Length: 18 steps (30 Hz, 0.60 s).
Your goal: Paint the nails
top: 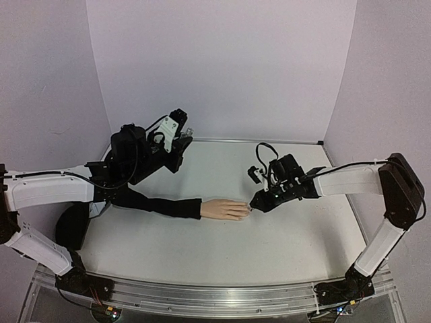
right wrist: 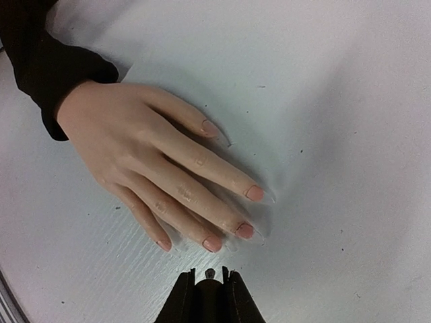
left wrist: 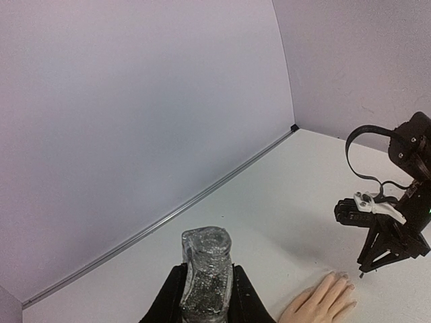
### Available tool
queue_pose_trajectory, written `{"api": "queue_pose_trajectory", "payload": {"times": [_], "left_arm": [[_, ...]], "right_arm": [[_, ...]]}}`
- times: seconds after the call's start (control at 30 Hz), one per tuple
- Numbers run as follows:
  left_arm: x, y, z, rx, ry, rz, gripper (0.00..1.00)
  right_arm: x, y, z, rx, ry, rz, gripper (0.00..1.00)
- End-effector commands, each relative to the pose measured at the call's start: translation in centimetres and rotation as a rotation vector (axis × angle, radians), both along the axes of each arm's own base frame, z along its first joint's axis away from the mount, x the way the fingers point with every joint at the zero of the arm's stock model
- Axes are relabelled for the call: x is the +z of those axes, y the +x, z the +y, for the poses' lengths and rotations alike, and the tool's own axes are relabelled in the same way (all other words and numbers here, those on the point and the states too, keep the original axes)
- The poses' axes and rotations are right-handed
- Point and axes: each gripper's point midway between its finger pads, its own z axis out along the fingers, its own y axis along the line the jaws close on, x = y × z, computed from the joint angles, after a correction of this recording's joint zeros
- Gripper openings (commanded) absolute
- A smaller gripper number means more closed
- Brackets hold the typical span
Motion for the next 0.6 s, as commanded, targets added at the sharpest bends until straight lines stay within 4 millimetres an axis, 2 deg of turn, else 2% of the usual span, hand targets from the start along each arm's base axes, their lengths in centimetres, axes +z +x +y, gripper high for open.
{"api": "queue_pose_trajectory", "payload": {"times": [0.0, 0.2, 0.4, 0.57], "left_arm": [[2.3, 0.1, 0.6, 0.023, -0.05, -0.055, 0.0], [2.1, 0.2, 0.4, 0.021, -0.048, -0.049, 0.0], [2.2, 0.2, 0.4, 0.021, -0.046, -0.051, 0.0], [2.1, 0.2, 0.4, 0.019, -0.044, -0.048, 0.0]], "right_arm": [[1.4, 1.9, 0.5, -0.042, 0.015, -0.059, 0.0], [1.2, 2.8, 0.2, -0.077, -0.006, -0.081, 0.0], [0.6, 1.6, 1.6, -0.003, 0.031, -0.035, 0.0], [0.6, 1.6, 2.1, 0.009, 0.03, -0.035, 0.0]]}}
